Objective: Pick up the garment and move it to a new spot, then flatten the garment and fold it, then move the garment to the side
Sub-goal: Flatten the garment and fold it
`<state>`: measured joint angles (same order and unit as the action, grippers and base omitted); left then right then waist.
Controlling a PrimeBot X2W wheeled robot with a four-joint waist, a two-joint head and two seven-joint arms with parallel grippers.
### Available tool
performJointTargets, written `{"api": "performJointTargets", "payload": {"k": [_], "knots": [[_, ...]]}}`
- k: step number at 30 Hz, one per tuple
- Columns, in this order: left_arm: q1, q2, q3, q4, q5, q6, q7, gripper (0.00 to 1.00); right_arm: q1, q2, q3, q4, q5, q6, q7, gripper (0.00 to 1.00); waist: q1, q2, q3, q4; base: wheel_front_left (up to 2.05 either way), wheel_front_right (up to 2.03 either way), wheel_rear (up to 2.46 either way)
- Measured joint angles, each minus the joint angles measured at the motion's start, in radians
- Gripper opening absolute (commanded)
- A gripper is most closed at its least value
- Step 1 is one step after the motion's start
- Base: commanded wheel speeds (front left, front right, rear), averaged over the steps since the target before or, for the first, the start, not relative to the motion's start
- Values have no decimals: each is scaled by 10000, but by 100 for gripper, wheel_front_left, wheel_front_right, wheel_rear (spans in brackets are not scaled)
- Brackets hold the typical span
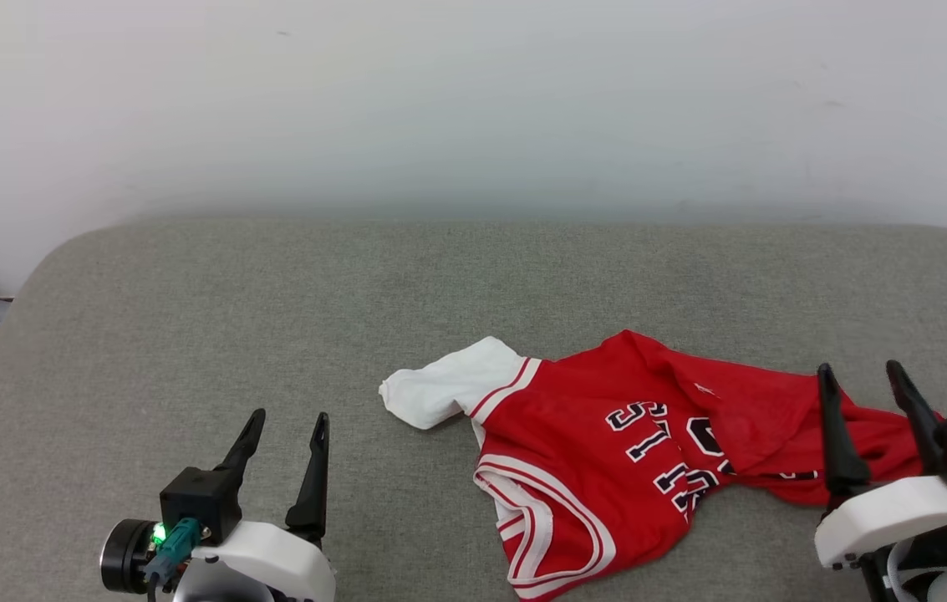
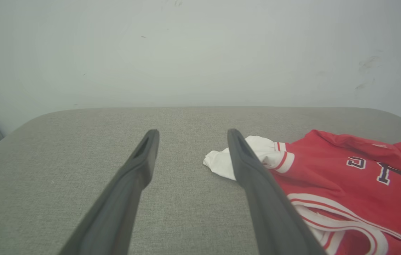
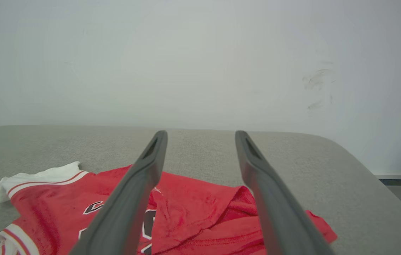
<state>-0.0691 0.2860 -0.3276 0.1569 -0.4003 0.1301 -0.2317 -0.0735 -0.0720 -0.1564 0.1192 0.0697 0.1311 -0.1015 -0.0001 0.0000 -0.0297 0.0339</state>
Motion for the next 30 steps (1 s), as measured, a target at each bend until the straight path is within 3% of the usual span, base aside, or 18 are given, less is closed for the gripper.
{"api": "performJointTargets", "payload": {"k": [11,22,26,30], "knots": [[245,153,-2,2,-19,142,79,100,1765,198,825,-2004,257,-2,587,100,0,0,-300,-136,0,0,0],[175,268,-23,117,-75,286,382,100,2674,205,775,-2886,704,-2,1114,100,0,0,-203,-206,0,0,0],[-384,295,-163,249,-150,88,857,100,2657,207,690,-3003,698,-2,1197,100,1,0,-54,-178,0,0,0],[-1240,336,-437,533,-322,-376,1766,100,2605,205,675,-3089,669,-2,1235,100,1,0,168,-167,0,0,0]]}}
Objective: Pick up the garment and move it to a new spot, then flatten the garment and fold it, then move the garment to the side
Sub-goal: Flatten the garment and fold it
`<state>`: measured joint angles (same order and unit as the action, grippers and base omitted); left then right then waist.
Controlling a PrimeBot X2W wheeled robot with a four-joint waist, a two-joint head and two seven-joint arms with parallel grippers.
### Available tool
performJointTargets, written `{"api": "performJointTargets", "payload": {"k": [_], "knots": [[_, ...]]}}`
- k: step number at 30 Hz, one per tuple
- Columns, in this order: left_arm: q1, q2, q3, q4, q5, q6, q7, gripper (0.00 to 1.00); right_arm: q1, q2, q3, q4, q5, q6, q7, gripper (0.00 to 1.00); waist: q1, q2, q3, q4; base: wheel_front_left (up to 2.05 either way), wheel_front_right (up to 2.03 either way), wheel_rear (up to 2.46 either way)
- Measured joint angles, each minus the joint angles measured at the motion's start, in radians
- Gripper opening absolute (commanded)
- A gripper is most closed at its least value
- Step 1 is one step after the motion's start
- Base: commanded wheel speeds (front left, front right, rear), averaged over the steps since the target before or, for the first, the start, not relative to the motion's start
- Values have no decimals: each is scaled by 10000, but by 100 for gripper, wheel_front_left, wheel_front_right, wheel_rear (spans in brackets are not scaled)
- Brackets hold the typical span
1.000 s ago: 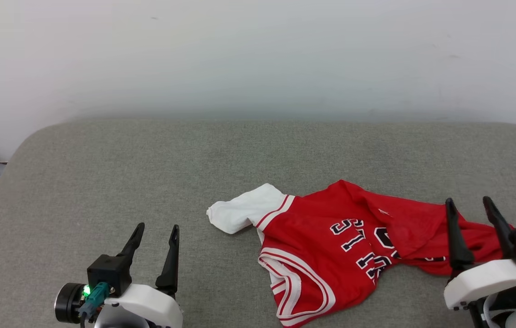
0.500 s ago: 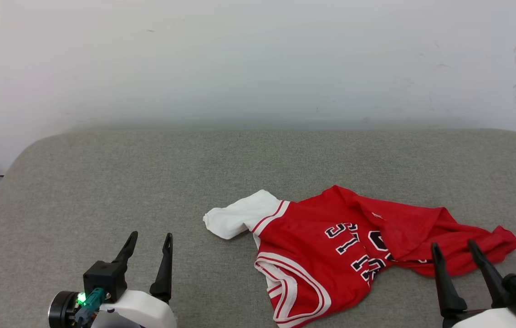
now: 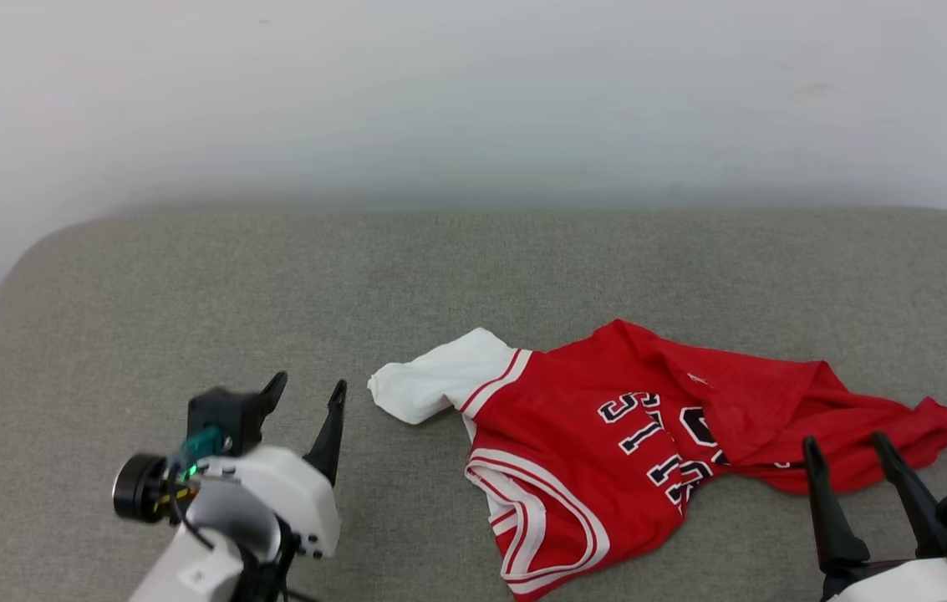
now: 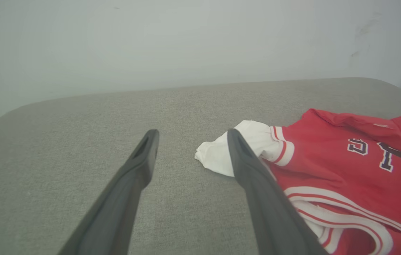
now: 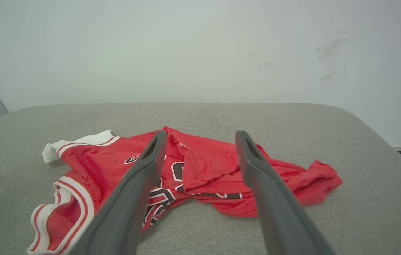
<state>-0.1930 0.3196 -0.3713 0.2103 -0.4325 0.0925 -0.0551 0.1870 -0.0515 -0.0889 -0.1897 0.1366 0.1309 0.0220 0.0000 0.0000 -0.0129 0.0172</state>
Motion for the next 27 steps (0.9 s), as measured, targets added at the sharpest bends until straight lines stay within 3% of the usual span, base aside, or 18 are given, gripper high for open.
{"api": "performJointTargets", "payload": {"k": [15,21,27], "knots": [[-4097,477,-690,2176,-1626,-1990,4943,100,-1129,4,263,36,127,0,-263,100,1,-1,1836,-526,0,0,0],[-4987,798,-1319,3106,-2481,-2199,6982,100,-1471,4,345,337,282,0,-512,100,1,0,2511,-917,0,0,0],[-5519,1007,-1944,3822,-2915,-2219,8000,100,-1752,4,464,667,510,0,-731,100,1,0,2970,-1222,0,0,0]]}}
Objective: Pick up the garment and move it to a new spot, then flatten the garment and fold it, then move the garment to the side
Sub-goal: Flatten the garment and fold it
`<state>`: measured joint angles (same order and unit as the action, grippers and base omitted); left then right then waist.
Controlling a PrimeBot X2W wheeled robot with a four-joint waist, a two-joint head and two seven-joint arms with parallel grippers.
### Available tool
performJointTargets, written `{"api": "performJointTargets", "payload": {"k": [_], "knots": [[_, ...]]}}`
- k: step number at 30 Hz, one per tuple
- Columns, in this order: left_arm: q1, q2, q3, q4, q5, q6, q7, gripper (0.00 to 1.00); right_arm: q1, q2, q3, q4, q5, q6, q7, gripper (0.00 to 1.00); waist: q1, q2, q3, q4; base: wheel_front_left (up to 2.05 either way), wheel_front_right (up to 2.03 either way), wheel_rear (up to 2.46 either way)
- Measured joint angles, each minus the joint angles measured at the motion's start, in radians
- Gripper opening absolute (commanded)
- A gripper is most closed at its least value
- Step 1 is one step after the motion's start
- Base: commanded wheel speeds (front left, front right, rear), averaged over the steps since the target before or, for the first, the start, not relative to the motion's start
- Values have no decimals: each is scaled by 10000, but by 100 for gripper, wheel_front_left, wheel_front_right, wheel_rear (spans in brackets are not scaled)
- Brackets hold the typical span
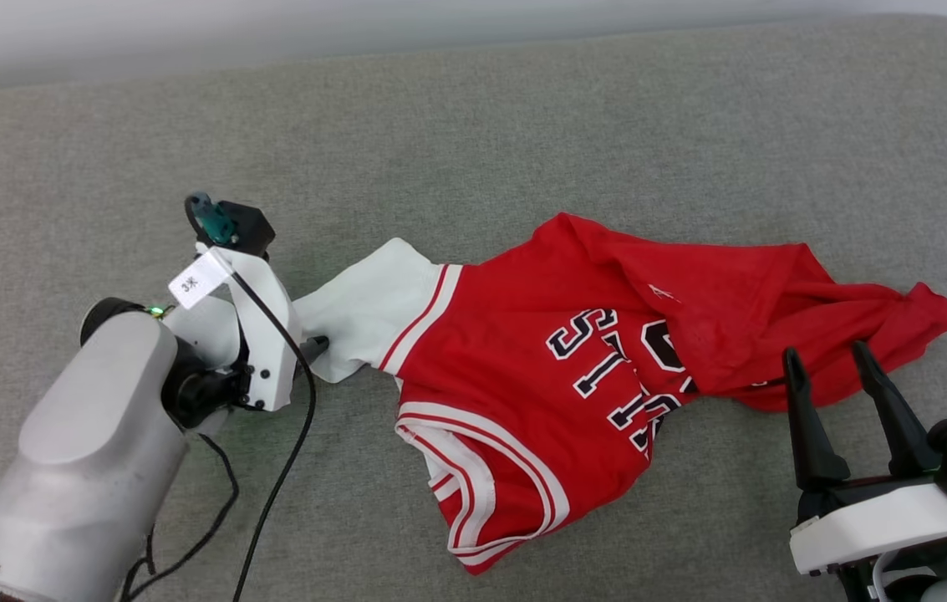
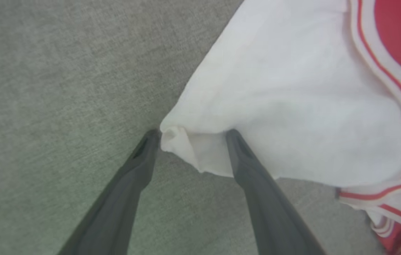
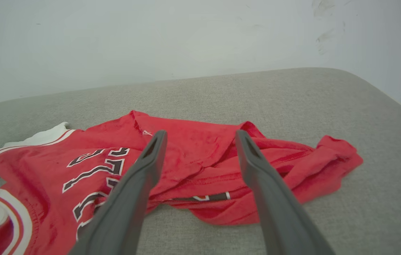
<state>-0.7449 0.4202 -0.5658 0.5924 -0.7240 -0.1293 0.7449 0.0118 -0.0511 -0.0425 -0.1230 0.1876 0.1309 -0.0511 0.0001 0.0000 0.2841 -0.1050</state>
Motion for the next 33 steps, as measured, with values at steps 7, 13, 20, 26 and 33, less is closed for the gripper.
{"api": "performJointTargets", "payload": {"k": [7,13,20,26,33], "knots": [[-418,10,-658,428,-385,8,702,0,-246,0,-128,261,73,0,-117,100,-2,0,203,-145,0,0,0],[-422,84,-1043,462,-520,-12,-123,0,-286,2,-234,372,82,0,-128,100,-1,0,158,-47,0,0,0],[-404,548,-819,393,-2,186,-2282,0,-184,0,-418,422,69,0,-4,100,0,0,-352,204,0,0,0],[500,1287,-163,-627,-90,972,-3325,0,226,4,-619,430,88,0,159,100,-1,0,-1014,507,0,0,0],[3057,2259,871,-2414,-777,2393,-4033,0,694,4,-876,368,144,0,378,100,-1,0,-1601,1035,0,0,0]]}}
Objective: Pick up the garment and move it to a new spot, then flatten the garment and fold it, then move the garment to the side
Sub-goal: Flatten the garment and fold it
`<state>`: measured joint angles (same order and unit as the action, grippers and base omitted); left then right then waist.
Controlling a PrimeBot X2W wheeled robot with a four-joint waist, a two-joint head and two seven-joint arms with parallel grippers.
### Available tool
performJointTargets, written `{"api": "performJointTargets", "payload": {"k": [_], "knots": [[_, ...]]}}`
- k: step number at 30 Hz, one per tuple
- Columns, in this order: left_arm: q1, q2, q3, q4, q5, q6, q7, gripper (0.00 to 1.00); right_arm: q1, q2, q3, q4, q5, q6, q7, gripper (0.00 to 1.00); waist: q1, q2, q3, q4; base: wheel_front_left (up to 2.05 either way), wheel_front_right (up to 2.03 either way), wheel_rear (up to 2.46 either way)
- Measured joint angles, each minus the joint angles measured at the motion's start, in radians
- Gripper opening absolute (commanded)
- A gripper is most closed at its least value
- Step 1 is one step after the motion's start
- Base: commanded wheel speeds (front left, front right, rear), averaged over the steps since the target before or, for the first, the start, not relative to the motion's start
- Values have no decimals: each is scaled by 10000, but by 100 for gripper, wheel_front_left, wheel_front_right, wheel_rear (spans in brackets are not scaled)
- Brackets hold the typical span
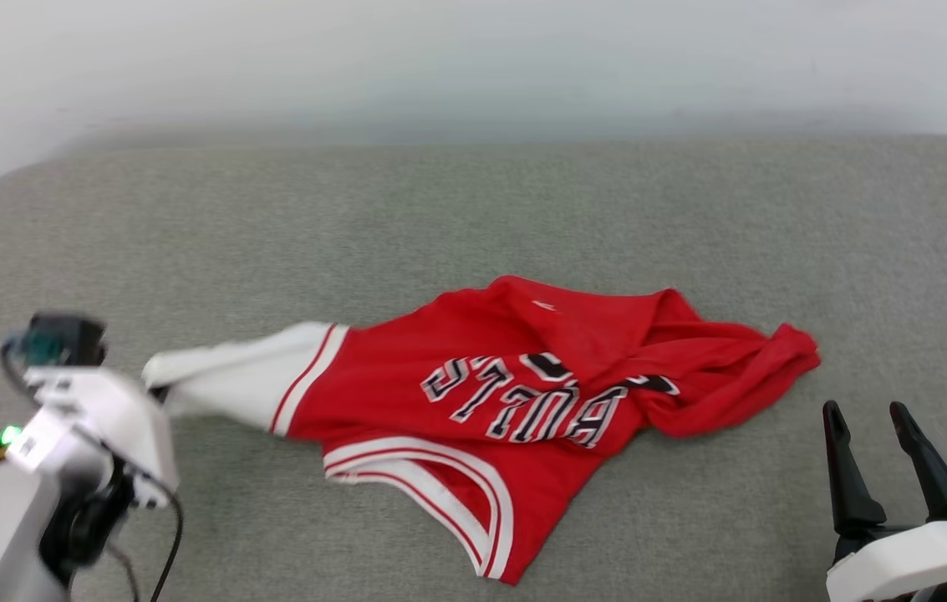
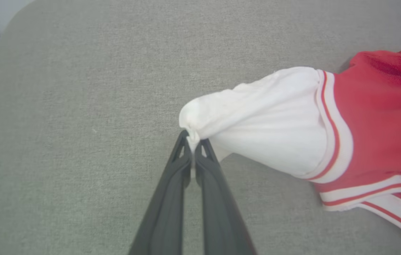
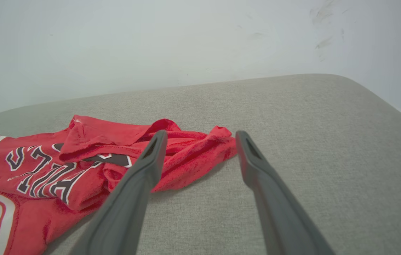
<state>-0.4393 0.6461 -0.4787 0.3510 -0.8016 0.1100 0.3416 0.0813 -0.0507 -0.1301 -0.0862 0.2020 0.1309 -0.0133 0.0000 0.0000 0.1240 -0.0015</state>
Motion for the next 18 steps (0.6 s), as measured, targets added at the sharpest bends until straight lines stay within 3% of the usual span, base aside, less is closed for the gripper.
{"api": "performJointTargets", "payload": {"k": [4,9,15,17,18], "knots": [[1771,353,518,-913,-487,792,-311,0,105,0,-50,-50,-40,0,144,100,0,0,-220,295,0,0,0],[3746,136,708,-1547,-1051,1407,-635,0,244,0,-58,-67,-65,0,311,100,0,0,-464,542,0,0,0],[4588,-562,863,-1661,-1329,1367,-1710,0,363,0,-13,-88,-113,0,481,100,0,0,-684,685,0,0,0],[4676,-742,763,-1615,-1321,1250,-1904,45,412,2,29,-109,-128,0,527,100,-1,0,-759,712,0,0,0],[4702,-828,736,-1595,-1283,1168,-2071,100,421,2,33,-109,-107,0,569,100,0,0,-802,723,0,0,0]]}}
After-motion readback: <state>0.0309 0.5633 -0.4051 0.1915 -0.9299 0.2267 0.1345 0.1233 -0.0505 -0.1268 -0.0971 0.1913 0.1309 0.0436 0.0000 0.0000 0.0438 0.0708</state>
